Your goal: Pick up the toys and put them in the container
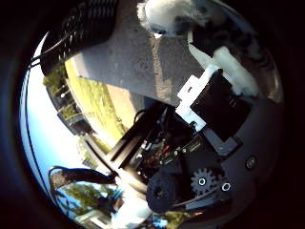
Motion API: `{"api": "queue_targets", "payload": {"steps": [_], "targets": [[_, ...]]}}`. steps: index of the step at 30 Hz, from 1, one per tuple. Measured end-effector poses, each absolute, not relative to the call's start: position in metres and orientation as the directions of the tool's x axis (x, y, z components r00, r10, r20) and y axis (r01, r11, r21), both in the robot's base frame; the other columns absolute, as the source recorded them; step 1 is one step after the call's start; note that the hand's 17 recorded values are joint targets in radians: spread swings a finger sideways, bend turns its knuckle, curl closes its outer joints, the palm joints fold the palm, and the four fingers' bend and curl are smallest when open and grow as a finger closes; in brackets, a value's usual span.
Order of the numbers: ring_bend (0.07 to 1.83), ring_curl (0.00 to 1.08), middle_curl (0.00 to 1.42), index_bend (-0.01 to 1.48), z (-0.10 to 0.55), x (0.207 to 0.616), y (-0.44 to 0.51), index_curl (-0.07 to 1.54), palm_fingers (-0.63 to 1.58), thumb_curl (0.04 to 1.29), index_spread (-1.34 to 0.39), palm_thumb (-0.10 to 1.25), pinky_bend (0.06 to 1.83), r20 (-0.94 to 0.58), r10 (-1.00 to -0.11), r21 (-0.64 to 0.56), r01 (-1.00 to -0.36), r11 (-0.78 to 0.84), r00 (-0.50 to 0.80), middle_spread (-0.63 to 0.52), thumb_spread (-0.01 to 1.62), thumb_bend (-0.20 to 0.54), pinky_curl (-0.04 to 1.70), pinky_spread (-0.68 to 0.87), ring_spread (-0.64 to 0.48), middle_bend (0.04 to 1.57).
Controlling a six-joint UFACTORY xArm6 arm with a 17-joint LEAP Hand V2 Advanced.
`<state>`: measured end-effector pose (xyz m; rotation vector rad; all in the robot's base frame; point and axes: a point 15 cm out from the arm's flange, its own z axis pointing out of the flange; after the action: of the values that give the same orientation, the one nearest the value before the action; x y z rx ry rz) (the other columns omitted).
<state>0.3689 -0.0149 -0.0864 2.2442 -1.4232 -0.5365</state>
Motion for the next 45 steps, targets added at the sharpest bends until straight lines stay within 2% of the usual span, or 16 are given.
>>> {"api": "queue_targets", "payload": {"steps": [6,15,23,29,36,41,45], "targets": [[1.29,0.75,0.83,0.35,-0.044,0.395,-0.049,0.13,1.03,0.56,-0.65,1.02,1.18,-0.066,-0.947,0.478,-0.823,-0.306,0.314,-0.20,1.06,0.013,0.84,0.34,-0.05,1.06],[1.35,0.82,0.96,0.57,0.049,0.392,-0.059,0.12,0.93,0.64,-0.86,0.99,1.27,-0.052,-0.955,0.496,-0.822,-0.279,0.293,-0.23,1.09,-0.013,0.98,0.27,-0.10,1.14],[1.40,0.86,1.04,0.72,0.147,0.394,-0.029,0.11,0.85,0.70,-1.00,0.96,1.32,-0.021,-0.932,0.444,-0.832,-0.333,0.362,-0.24,1.11,-0.013,1.06,0.23,-0.12,1.19],[1.42,0.87,1.07,0.79,0.220,0.400,0.045,0.10,0.83,0.74,-1.05,0.95,1.35,-0.074,-0.904,0.329,-0.845,-0.421,0.422,-0.23,1.12,-0.013,1.09,0.21,-0.13,1.21],[1.43,0.88,1.08,0.85,0.288,0.423,0.146,0.07,0.83,0.76,-1.09,0.94,1.38,-0.130,-0.838,0.172,-0.820,-0.545,0.530,-0.23,1.12,-0.015,1.10,0.19,-0.14,1.22],[1.42,0.88,1.09,0.89,0.292,0.448,0.209,0.04,0.85,0.78,-1.10,0.94,1.42,-0.130,-0.813,0.137,-0.802,-0.581,0.567,-0.22,1.12,-0.013,1.09,0.17,-0.14,1.21],[1.41,0.89,1.09,0.91,0.263,0.475,0.255,0.00,0.85,0.79,-1.11,0.94,1.43,-0.132,-0.818,0.141,-0.806,-0.575,0.560,-0.22,1.12,-0.018,1.08,0.16,-0.14,1.21]]}}
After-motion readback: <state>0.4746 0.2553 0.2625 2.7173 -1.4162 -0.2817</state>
